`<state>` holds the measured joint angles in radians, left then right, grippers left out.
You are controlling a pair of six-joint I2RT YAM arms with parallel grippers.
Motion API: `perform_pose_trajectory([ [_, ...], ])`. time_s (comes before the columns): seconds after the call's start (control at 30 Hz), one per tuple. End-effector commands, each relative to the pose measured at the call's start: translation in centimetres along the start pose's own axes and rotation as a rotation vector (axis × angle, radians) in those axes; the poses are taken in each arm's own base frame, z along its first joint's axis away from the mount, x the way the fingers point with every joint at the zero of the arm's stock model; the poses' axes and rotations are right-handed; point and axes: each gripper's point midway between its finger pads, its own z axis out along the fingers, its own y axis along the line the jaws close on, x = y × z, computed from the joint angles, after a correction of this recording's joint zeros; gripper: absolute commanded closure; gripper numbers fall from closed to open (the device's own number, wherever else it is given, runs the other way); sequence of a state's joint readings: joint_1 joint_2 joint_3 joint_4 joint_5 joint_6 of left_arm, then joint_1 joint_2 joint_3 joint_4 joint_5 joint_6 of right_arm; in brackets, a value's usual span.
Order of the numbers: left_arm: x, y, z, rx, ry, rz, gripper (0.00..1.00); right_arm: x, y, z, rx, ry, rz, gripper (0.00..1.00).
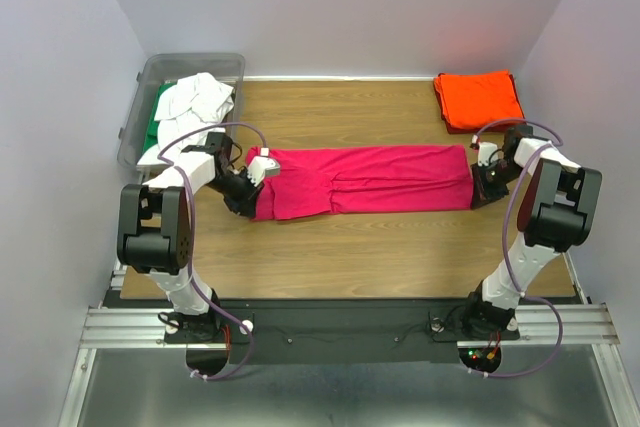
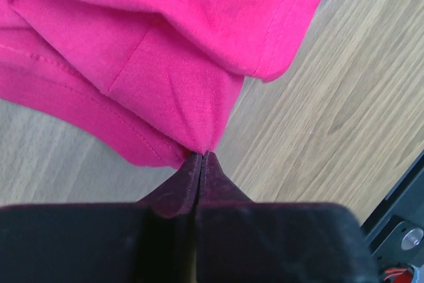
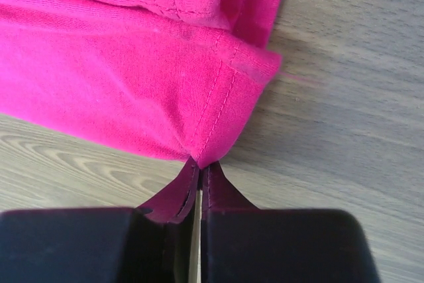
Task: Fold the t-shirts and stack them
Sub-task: Fold the tshirt
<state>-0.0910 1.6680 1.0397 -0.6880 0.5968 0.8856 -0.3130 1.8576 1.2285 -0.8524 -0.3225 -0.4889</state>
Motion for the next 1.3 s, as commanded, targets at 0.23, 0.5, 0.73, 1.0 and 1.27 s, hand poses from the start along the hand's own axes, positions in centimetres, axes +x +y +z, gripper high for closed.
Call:
perform_pose_trajectory([
  [0.23,3.6,-0.6,-2.0,-0.052,0.180,-0.036,1.00,1.0,-2.2,-2.0,0.162,0.020,-0.064,0.99],
  [0.5,4.3,-1.0,-2.0,-0.045,0.205,-0.041,1.00,4.5,-1.3,-1.5,0.125,0.112,-0.124,0.99],
  [0.73,-0.2,-4.2,-5.2,0.037,0.027,0.092,0.53,2.0,1.1,-5.6,0.070,0.012,-0.151,0.55],
  [1.0,-2.8,-8.0,-5.0,0.005,-0.107,0.254,0.36,-2.3,10.3,-11.1,-0.213,-0.220,-0.142,0.53],
  [1.27,-2.7,-8.5,-1.2,0.041,-0.102,0.209,0.43,-4.2,23.7,-7.3,-0.561,-0.267,-0.106,0.55],
])
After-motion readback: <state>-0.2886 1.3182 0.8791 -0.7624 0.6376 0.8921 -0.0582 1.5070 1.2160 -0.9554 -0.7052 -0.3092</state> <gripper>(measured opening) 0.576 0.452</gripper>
